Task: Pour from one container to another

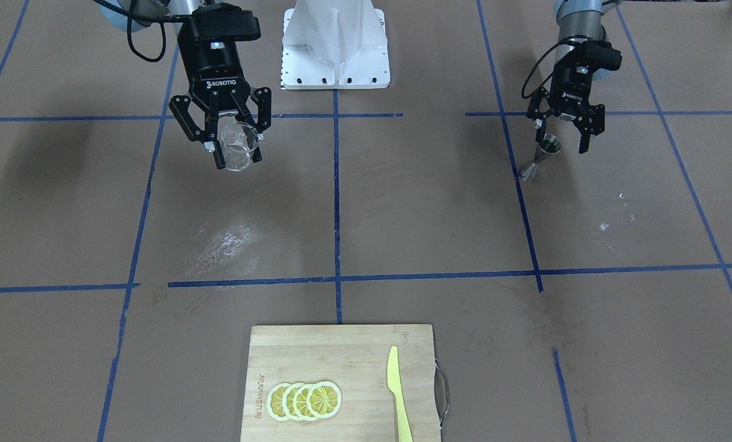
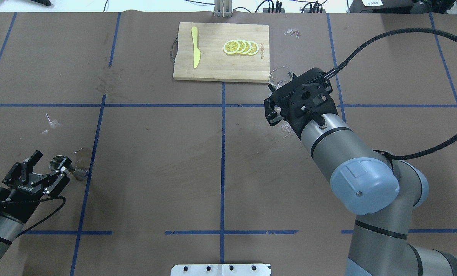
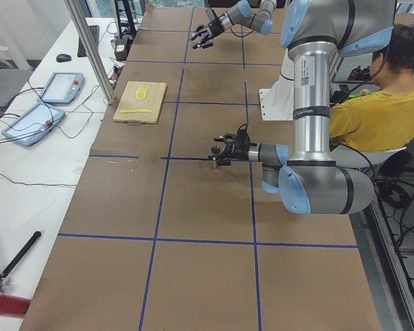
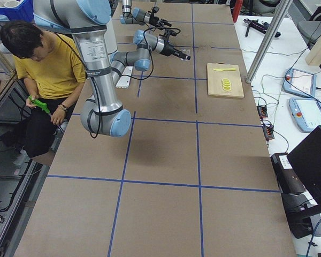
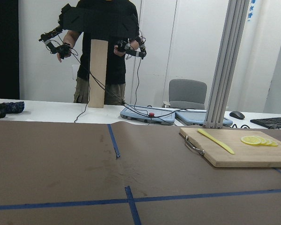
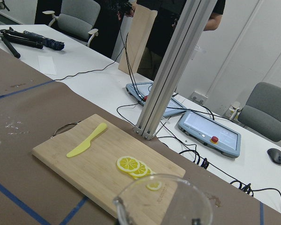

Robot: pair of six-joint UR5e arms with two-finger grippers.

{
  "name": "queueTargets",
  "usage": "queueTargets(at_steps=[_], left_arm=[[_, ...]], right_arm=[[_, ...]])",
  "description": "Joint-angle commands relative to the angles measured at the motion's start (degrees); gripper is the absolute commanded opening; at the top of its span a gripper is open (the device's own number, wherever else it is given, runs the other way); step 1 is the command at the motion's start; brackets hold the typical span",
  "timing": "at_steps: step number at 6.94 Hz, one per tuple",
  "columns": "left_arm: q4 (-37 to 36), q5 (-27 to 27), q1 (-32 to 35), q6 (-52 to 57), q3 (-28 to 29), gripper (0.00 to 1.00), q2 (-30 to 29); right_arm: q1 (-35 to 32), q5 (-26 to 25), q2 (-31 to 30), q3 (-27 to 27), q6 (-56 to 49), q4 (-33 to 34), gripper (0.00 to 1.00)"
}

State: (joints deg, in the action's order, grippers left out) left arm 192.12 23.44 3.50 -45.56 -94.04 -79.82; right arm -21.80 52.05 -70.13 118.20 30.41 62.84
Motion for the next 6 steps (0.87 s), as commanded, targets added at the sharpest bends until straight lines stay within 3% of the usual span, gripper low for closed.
queueTargets(at_steps=[1, 2, 3, 6], left_arm=[[0.18, 1.68, 0.02, 6.67, -7.35, 1.00, 0.46], [0.62, 5.70, 0.80, 10.19, -9.13, 1.00, 0.63], [-0.07, 12.00, 5.94, 12.40, -9.23, 0.99, 0.63], [-8.05, 40.80, 25.88, 18.29, -8.71, 0.99, 0.28]], right_arm=[[0.00, 0.06, -0.09, 0.02, 0.00, 0.00, 0.00], [0.00, -0.02, -0.10, 0.02, 0.00, 0.00, 0.00], [0.00, -0.02, -0.18, 0.10, 0.00, 0.00, 0.00], [0.00, -0.02, -0.18, 0.02, 0.00, 0.00, 0.00]])
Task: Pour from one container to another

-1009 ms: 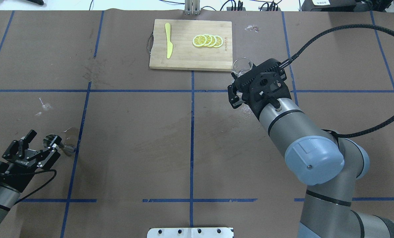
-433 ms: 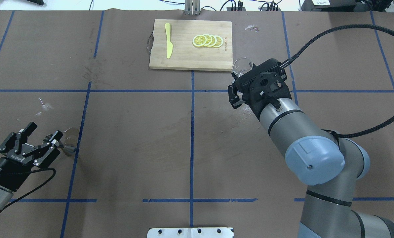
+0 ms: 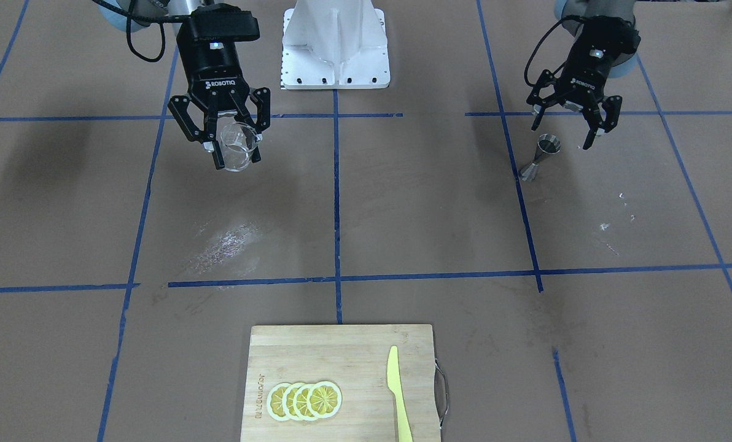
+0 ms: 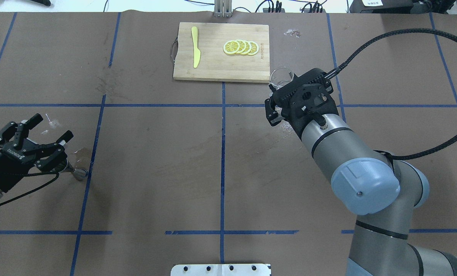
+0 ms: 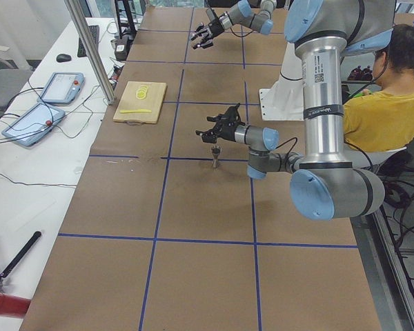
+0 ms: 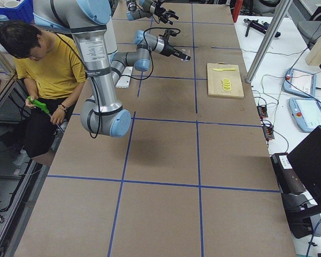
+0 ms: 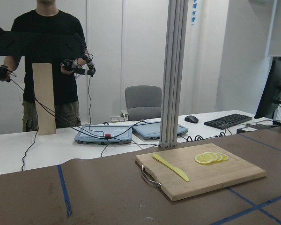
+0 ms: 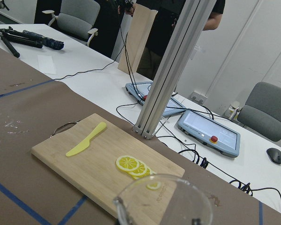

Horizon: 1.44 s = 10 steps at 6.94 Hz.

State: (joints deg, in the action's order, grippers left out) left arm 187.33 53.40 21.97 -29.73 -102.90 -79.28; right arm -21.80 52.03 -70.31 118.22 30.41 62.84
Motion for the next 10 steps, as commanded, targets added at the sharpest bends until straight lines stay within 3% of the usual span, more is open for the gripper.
queueTargets(at_steps=[1, 2, 5, 7, 8, 9, 10], left_arm=[[-8.69, 22.86, 16.09, 5.88, 0.50, 0.99, -0.96], [-15.79, 34.11, 24.71, 8.87, 0.59, 0.99, -2.27], [-36.52, 59.81, 46.43, 10.91, 1.47, 1.00, -7.88], [-54.62, 63.14, 57.44, 30.26, 3.40, 1.00, -14.82], [-59.32, 62.88, 61.23, 31.48, 3.75, 1.00, -15.38], [-60.32, 63.05, 64.49, 31.49, 7.59, 1.00, -15.21], [-62.25, 63.23, 65.91, 33.58, 15.89, 1.00, -14.94]], right_arm=[[0.00, -0.09, -0.09, -0.18, 0.00, 0.00, 0.00], [0.00, 0.00, -0.35, -0.18, 0.00, 0.00, 0.00], [0.00, 0.00, -0.35, -0.18, 0.00, 0.00, 0.00], [0.00, 0.00, -0.44, -0.18, 0.00, 0.00, 0.00], [0.00, 0.00, -0.44, -0.01, 0.00, 0.00, 0.00], [0.00, 0.00, -0.44, -0.18, 0.00, 0.00, 0.00], [0.00, 0.00, -0.53, -0.01, 0.00, 0.00, 0.00]])
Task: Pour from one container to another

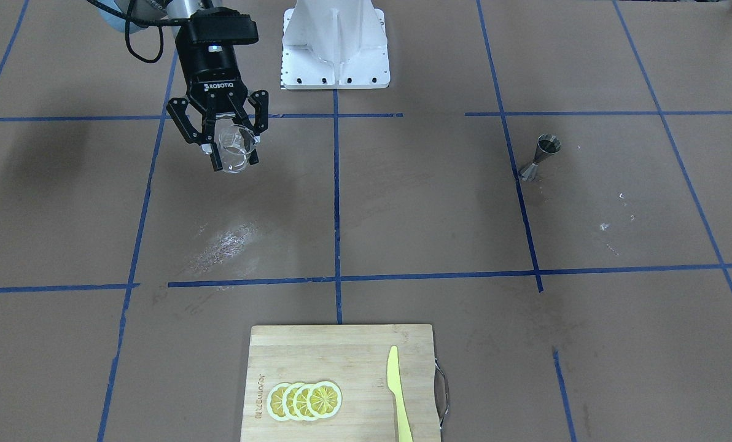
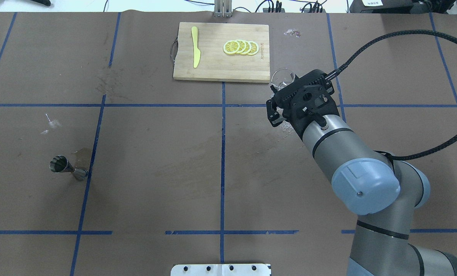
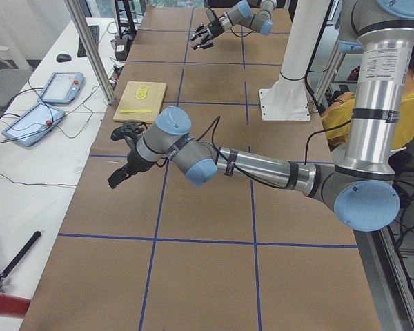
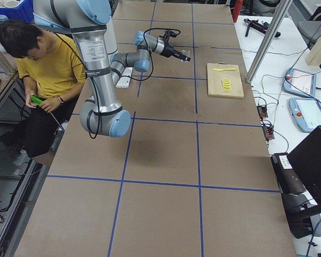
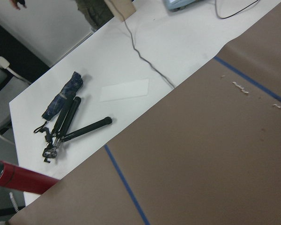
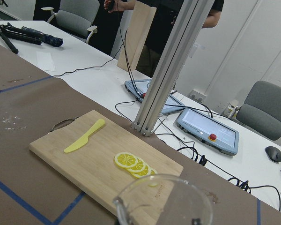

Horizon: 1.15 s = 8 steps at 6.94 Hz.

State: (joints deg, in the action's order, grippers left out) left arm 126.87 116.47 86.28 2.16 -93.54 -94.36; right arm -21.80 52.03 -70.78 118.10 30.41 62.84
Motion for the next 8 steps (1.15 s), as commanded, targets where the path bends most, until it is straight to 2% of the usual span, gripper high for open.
queueTargets(at_steps=[1, 2, 3, 4, 5, 6, 8], left_arm=[[-12.68, 7.12, 4.04, 1.44, 6.53, 1.00, -0.03], [-20.62, 14.76, 4.76, 0.92, 6.61, 1.00, 0.49], [-26.70, 18.06, 4.95, 0.83, 6.79, 1.00, 1.88], [-32.94, 23.66, 4.95, -1.87, 6.62, 1.00, 2.51], [-35.88, 24.85, 4.95, -4.86, 5.31, 1.00, 4.17], [-35.64, 24.86, 4.95, -4.80, 2.43, 1.00, 7.66], [-35.47, 24.25, 4.95, -4.45, -0.41, 1.00, 9.54]], right_arm=[[0.09, 0.00, -0.06, 0.12, 0.00, 0.00, 0.00], [0.09, 0.00, -0.06, 0.12, 0.00, 0.00, 0.00], [0.09, 0.00, -0.06, 0.12, 0.00, 0.00, 0.00], [0.09, 0.00, -0.06, 0.20, 0.00, 0.00, 0.00], [0.09, 0.09, -0.06, 0.20, 0.09, 0.00, 0.00], [0.09, 0.09, -0.06, 0.55, 0.00, 0.00, 0.00], [0.00, 0.09, -0.06, 0.73, 0.00, 0.00, 0.00]])
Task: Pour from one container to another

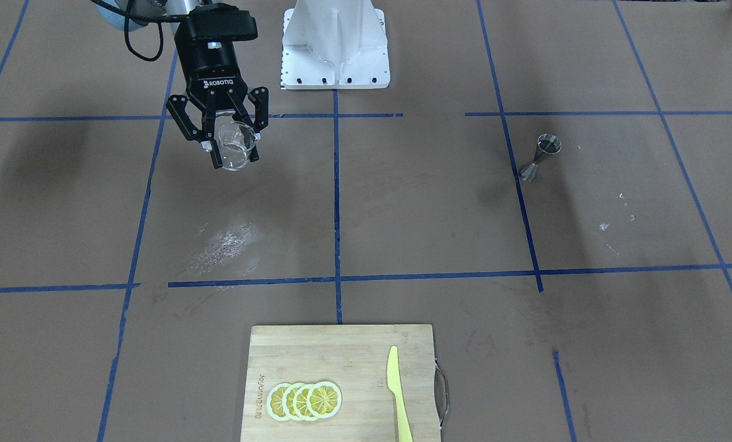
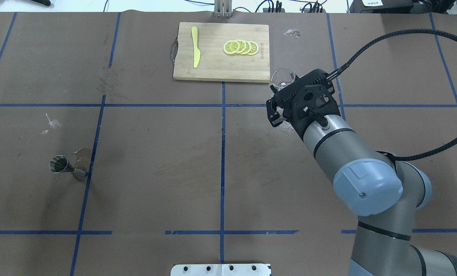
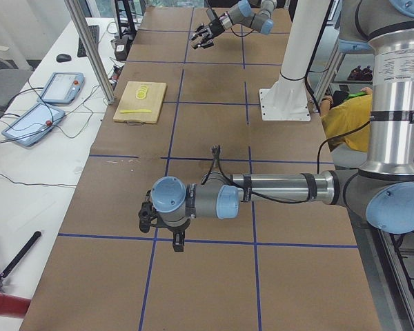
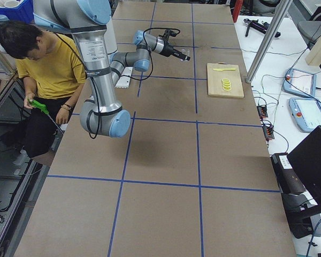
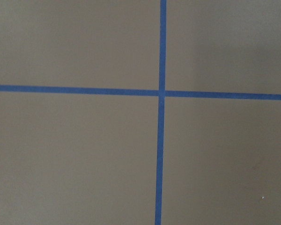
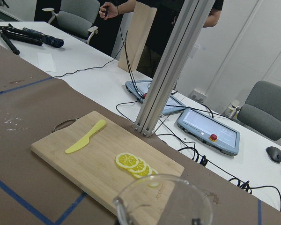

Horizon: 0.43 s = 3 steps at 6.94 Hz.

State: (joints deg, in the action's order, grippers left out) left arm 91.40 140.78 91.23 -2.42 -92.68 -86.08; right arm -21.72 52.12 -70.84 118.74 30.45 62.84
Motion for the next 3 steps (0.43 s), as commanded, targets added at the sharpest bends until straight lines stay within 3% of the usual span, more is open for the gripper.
queueTargets(at_steps=[1, 2, 3], left_arm=[[1.75, -0.06, 0.09, 1.27, -1.27, 1.00, 1.36], [4.98, -0.41, 0.00, 1.71, -1.01, 1.00, 2.23], [6.32, -4.68, 0.00, 1.81, -1.27, 1.00, 2.15]], right_arm=[[0.01, 0.00, -0.09, 0.35, 0.39, -0.09, 0.00], [-0.07, 0.09, -2.09, 1.48, 2.31, -0.17, 0.00], [-0.07, 0.09, -5.41, 3.84, 2.42, -0.17, 0.00]])
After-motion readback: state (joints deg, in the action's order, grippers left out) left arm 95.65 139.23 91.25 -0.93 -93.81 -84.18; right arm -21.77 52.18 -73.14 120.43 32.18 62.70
